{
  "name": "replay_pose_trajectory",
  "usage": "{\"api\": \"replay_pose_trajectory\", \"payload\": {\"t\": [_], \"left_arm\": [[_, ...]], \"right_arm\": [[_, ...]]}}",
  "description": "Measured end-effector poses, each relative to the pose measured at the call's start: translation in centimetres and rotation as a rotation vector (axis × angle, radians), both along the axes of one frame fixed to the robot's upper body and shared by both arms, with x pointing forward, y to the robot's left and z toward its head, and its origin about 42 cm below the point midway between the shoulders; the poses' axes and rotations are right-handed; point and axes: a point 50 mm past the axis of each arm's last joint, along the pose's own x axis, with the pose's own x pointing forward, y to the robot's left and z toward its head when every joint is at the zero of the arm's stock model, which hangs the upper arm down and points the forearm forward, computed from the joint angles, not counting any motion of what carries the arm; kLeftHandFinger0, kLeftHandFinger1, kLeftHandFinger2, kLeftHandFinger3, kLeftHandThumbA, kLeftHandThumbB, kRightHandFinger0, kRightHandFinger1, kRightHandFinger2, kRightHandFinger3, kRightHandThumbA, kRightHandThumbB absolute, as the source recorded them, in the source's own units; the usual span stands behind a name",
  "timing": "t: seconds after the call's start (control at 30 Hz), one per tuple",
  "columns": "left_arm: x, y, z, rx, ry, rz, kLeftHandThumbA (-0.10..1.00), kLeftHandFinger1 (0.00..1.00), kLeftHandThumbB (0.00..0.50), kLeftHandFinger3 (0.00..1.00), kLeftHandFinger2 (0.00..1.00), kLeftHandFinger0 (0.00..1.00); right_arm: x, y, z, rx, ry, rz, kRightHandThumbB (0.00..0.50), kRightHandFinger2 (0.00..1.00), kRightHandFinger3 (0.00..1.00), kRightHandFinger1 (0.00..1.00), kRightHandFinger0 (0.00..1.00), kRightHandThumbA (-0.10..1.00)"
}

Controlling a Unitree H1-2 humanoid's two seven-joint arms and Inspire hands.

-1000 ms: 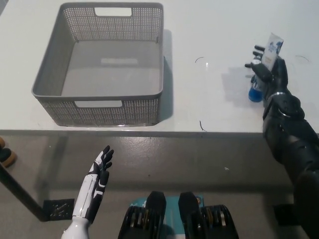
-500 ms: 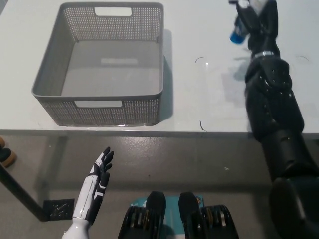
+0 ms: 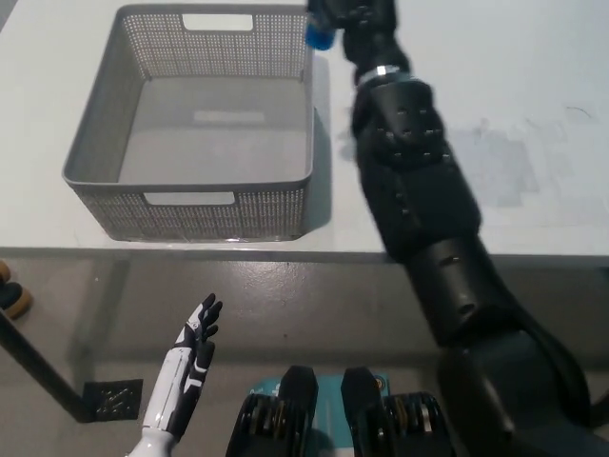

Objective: Use the right hand to pick up a shampoo and place it into a container on the left side

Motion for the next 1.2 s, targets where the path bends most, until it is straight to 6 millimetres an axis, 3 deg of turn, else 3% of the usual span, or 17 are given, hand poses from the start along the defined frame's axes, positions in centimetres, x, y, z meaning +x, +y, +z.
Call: {"api": "replay_pose_trajectory", "payload": {"t": [0.1, 0.2, 0.3, 0.4, 0.43, 0.5, 0.57, 0.63, 0.83, 0.93, 0.97, 1.0, 1.03, 1.07, 1.1, 1.17, 1.2], "left_arm": [[0.0, -0.1, -0.1, 0.001, 0.003, -0.008, 1.0, 1.0, 0.264, 1.0, 1.0, 1.0], [0.0, -0.3, -0.1, 0.002, 0.005, -0.015, 1.0, 1.0, 0.272, 1.0, 1.0, 1.0], [0.0, -0.4, -0.1, 0.003, 0.007, -0.023, 1.0, 1.0, 0.274, 1.0, 1.0, 1.0], [-0.1, -0.7, -0.2, 0.003, 0.009, -0.038, 1.0, 1.0, 0.283, 1.0, 1.0, 1.0], [-0.1, -0.7, -0.2, 0.003, 0.01, -0.041, 1.0, 1.0, 0.288, 1.0, 1.0, 1.0], [-0.1, -0.8, -0.2, 0.003, 0.01, -0.046, 1.0, 1.0, 0.286, 1.0, 1.0, 1.0], [-0.1, -0.9, -0.2, 0.004, 0.011, -0.05, 1.0, 1.0, 0.286, 1.0, 1.0, 1.0], [-0.1, -1.0, -0.1, 0.005, 0.01, -0.054, 1.0, 1.0, 0.276, 1.0, 1.0, 1.0], [0.0, -1.2, 0.1, 0.009, 0.007, -0.07, 1.0, 1.0, 0.277, 1.0, 1.0, 1.0], [0.0, -1.2, 0.1, 0.01, 0.007, -0.075, 1.0, 1.0, 0.285, 1.0, 1.0, 1.0], [0.1, -1.2, 0.2, 0.011, 0.006, -0.078, 1.0, 1.0, 0.294, 1.0, 1.0, 1.0], [0.1, -1.2, 0.2, 0.012, 0.005, -0.08, 1.0, 1.0, 0.3, 1.0, 1.0, 1.0], [0.2, -1.2, 0.2, 0.014, 0.004, -0.082, 1.0, 1.0, 0.302, 1.0, 1.0, 1.0], [0.2, -1.3, 0.3, 0.015, 0.003, -0.083, 1.0, 1.0, 0.306, 1.0, 1.0, 1.0], [0.3, -1.3, 0.3, 0.017, 0.001, -0.085, 1.0, 1.0, 0.308, 1.0, 1.0, 1.0], [0.3, -1.3, 0.3, 0.02, 0.0, -0.09, 1.0, 1.0, 0.313, 1.0, 1.0, 1.0], [0.3, -1.3, 0.4, 0.022, 0.0, -0.092, 1.0, 1.0, 0.313, 1.0, 1.0, 1.0]], "right_arm": [[-0.5, 2.4, 0.0, -0.043, 0.012, 0.04, 0.139, 0.55, 0.52, 0.26, 0.0, -0.1], [-0.9, 4.5, -0.1, -0.092, 0.023, 0.07, 0.147, 0.71, 0.56, 0.33, 0.0, -0.1], [-1.3, 6.1, -0.3, -0.125, 0.038, 0.085, 0.157, 0.72, 0.44, 0.36, 0.0, -0.1], [-1.6, 7.6, -1.4, -0.185, 0.065, 0.1, 0.16, 0.6, 0.41, 0.32, 0.0, -0.1], [-1.7, 7.9, -2.0, -0.206, 0.076, 0.103, 0.165, 0.46, 0.31, 0.23, 0.0, -0.1], [-1.8, 8.3, -3.5, -0.25, 0.105, 0.105, 0.158, 0.42, 0.24, 0.18, 0.0, -0.07], [-1.7, 8.3, -4.9, -0.287, 0.14, 0.103, 0.136, 0.54, 0.23, 0.23, 0.0, 0.06], [-1.7, 8.2, -6.0, -0.312, 0.17, 0.099, 0.121, 0.6, 0.26, 0.27, 0.0, 0.06], [-1.7, 7.8, -8.8, -0.385, 0.249, 0.084, 0.105, 0.57, 0.2, 0.24, 0.0, 0.01], [-1.7, 7.5, -9.5, -0.406, 0.266, 0.08, 0.108, 0.67, 0.3, 0.34, 0.01, 0.08], [-1.6, 7.4, -9.7, -0.413, 0.27, 0.078, 0.125, 0.77, 0.38, 0.45, 0.09, 0.13], [-1.6, 7.3, -9.8, -0.416, 0.273, 0.076, 0.133, 0.82, 0.49, 0.57, 0.25, 0.19], [-1.6, 7.2, -9.9, -0.417, 0.275, 0.074, 0.157, 0.86, 0.62, 0.71, 0.51, 0.28], [-1.5, 7.1, -9.9, -0.416, 0.273, 0.073, 0.197, 1.0, 0.79, 0.85, 0.64, 0.35], [-1.5, 6.9, -9.9, -0.414, 0.27, 0.072, 0.238, 1.0, 0.93, 0.94, 0.76, 0.48], [-1.3, 6.7, -9.8, -0.41, 0.258, 0.074, 0.327, 1.0, 1.0, 1.0, 0.93, 0.67], [-1.2, 6.6, -9.7, -0.411, 0.255, 0.077, 0.323, 1.0, 1.0, 1.0, 0.95, 0.69]]}}
